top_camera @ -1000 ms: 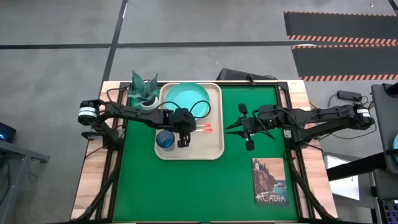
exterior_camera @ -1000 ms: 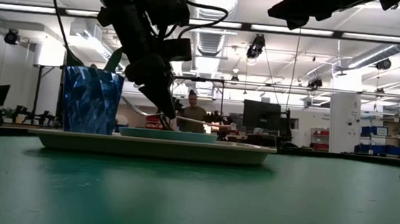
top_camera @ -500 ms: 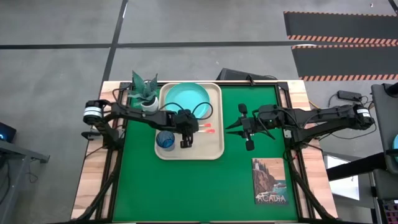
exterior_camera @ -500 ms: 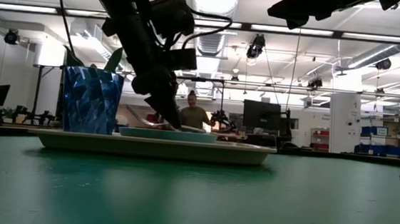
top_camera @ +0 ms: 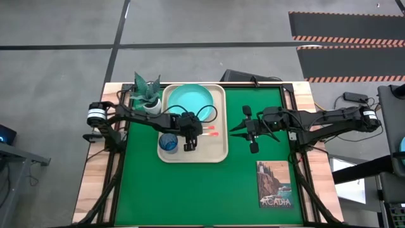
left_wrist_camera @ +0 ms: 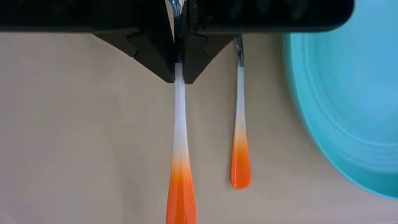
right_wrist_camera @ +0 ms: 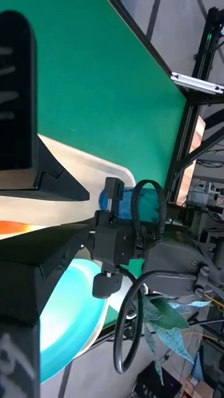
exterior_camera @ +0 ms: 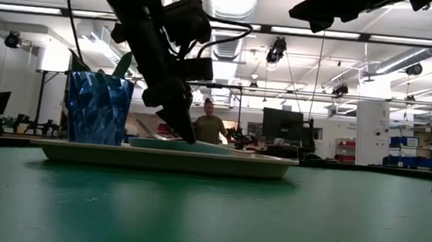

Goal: Pick and place plate/cup/fork/spoon on tray
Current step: Put the orange fork on the serving tray to the left of the orange spoon

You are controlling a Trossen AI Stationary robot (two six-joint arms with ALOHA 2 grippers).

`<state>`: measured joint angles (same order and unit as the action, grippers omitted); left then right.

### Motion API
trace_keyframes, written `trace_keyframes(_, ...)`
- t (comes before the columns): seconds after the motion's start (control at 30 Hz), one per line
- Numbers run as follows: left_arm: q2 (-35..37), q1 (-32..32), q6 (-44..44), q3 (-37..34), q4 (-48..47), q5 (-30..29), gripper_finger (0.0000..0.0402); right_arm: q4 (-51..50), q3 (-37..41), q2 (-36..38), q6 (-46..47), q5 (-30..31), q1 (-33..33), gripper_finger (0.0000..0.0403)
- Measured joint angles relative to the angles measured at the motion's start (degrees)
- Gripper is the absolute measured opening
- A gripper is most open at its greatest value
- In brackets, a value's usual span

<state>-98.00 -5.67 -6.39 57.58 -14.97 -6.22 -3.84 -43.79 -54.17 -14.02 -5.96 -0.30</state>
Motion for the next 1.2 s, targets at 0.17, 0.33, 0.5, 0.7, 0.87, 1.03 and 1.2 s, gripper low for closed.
trace_keyframes(0.17,-1.2,0.0,0.1,0.0,1.0,0.0,0.0006,-0.1,0.0,0.0,0.1,0.0,0.0,0.0063)
trace_keyframes(0.33,-2.2,0.0,0.2,0.0,1.7,0.0,0.0006,-0.2,0.0,0.0,0.1,0.0,0.0,0.0063)
trace_keyframes(0.5,-2.8,0.0,0.3,0.0,2.0,0.0,0.0006,-0.2,0.0,0.0,0.1,0.0,0.0,0.0063)
trace_keyframes(0.7,-3.1,-0.1,1.6,-0.4,2.2,-0.1,0.0006,-0.2,0.0,0.0,0.6,0.0,0.0,0.0063)
trace_keyframes(0.87,-3.1,-0.2,3.1,-2.4,2.7,-0.1,0.0006,-0.2,0.0,0.0,0.6,0.0,0.0,0.0063)
trace_keyframes(1.03,-2.9,-0.3,3.1,-4.3,4.5,-0.1,0.0006,-0.2,0.0,0.0,0.6,0.0,0.0,0.0063)
trace_keyframes(1.2,-2.9,-0.4,2.9,-4.1,4.6,-0.1,0.0006,-0.2,0.0,0.0,0.5,0.0,0.0,0.0063)
